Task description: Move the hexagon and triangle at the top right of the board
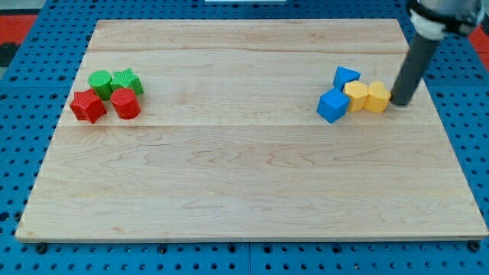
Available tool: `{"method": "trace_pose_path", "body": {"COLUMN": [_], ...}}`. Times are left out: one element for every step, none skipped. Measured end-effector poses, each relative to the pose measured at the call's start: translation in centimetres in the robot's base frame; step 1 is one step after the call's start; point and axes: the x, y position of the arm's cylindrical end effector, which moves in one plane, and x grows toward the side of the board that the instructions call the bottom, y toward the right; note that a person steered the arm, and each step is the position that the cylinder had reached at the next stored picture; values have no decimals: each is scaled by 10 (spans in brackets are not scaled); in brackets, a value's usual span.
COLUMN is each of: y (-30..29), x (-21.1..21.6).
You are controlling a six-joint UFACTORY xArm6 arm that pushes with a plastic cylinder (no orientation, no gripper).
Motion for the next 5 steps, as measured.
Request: {"method": "trace_pose_path", "body": {"y": [-73,-111,-112,-95,-76], "x": [10,-35,-47,-38,-40]}}
